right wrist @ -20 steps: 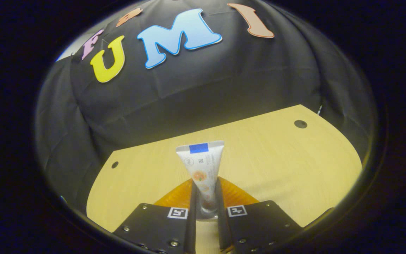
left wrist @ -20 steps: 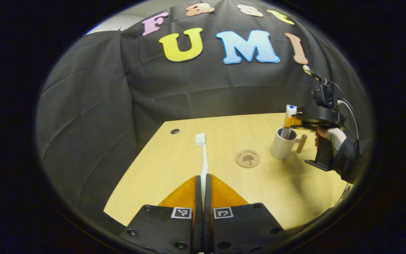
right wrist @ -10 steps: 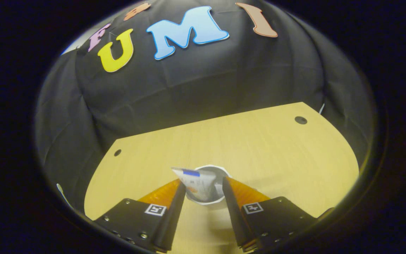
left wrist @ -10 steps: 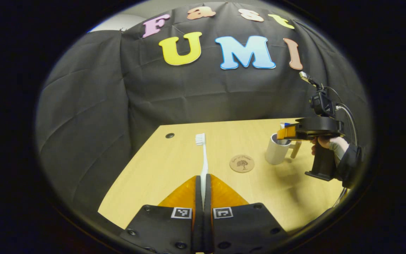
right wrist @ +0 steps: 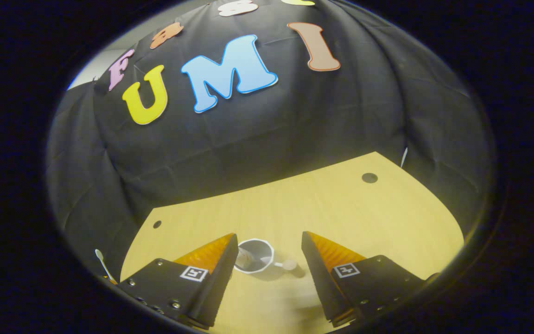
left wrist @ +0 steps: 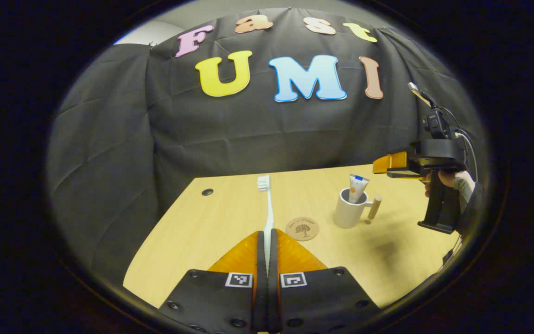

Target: Put the toothbrush and toothpaste on the desktop into the cup, then pick up the cup and place it on the coaster on the desktop.

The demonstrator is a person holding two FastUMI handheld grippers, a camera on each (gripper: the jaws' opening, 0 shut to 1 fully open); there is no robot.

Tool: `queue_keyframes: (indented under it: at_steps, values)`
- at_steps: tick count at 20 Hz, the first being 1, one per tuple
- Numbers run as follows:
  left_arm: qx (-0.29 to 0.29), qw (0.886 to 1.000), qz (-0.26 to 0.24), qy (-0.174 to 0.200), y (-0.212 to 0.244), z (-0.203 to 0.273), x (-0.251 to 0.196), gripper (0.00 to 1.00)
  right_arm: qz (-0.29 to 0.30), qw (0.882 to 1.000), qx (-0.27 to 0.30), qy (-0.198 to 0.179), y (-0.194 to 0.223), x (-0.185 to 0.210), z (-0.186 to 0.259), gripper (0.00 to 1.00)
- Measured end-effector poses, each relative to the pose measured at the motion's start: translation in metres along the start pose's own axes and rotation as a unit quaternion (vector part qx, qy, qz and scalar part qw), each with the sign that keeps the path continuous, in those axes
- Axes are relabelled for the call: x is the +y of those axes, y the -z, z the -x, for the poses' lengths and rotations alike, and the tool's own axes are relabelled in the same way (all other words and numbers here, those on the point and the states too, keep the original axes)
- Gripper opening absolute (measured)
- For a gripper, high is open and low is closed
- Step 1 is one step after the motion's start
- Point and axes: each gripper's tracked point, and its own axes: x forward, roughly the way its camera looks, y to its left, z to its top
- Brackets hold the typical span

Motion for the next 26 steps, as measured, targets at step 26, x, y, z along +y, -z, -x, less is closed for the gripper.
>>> queue_keyframes:
  at_steps: [26]
  values:
    - [-0.100,0.977,-0.052,0.179,-0.064,-0.184,-0.177,0.08,-0.094,0.977,0.065,0.179,0.067,-0.171,0.164,0.78]
